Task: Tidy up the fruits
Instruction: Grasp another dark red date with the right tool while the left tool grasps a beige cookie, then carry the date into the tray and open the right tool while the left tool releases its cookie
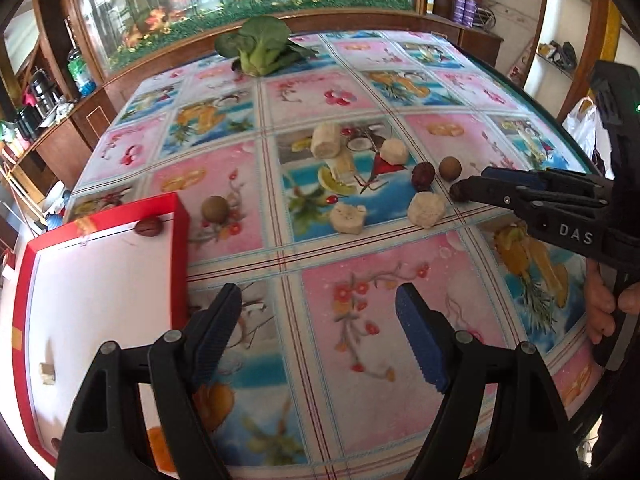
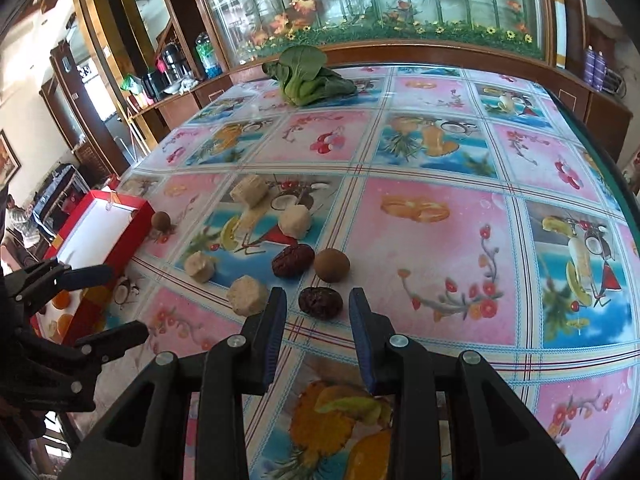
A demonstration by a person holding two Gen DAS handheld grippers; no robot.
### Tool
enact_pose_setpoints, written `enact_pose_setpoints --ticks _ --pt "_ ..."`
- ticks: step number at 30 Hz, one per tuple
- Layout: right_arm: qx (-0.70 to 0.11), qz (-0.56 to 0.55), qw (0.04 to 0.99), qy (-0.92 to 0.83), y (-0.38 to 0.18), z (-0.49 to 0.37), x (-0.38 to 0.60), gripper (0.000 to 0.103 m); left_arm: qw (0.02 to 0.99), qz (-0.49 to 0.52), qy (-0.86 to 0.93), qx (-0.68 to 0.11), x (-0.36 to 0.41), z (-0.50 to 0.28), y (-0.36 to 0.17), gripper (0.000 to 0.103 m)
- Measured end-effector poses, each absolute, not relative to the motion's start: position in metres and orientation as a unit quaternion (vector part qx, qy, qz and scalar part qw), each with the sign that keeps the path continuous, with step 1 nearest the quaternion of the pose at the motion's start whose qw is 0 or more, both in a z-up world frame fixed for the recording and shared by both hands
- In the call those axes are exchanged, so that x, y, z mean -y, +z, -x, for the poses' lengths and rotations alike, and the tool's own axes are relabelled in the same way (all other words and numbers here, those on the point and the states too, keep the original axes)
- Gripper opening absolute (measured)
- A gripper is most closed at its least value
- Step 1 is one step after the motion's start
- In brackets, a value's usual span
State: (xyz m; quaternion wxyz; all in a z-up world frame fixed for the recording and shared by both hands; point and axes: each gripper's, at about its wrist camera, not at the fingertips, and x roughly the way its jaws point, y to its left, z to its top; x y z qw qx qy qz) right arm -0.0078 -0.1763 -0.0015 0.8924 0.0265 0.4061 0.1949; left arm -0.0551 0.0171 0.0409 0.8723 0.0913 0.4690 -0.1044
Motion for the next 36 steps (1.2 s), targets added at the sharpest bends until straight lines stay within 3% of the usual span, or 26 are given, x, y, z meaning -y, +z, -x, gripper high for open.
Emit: enact_pose_setpoints --ticks 13,16,26,28,36 --pt "-0.413 0.018 0.893 0.181 -0.01 0.004 0.16 0.031 0.862 -0.086 -0.13 -0.482 -0.007 0.014 0.027 0.08" --pt "-0.41 0.026 0.895 0.177 -0.01 0.004 0.158 0.026 0.86 -0.089 -0.137 -0.483 -0.003 0.006 0.024 0.079" --pt "-0.41 0.02 0.895 0.176 -0.01 0.003 0.161 0.025 0.858 -0.088 -0.161 -0.48 0.005 -0.005 0.018 0.044" --pt "-0.408 0.014 0.896 0.174 -0.009 0.003 0.163 0.025 0.859 -0.09 -0.167 -0.476 0.008 -0.003 0.018 0.027" --pt "-0.357 -0.019 0.92 0.159 0.007 0.009 0.176 0.025 0.877 -0.089 -0.151 -0.447 0.006 0.02 0.037 0.027"
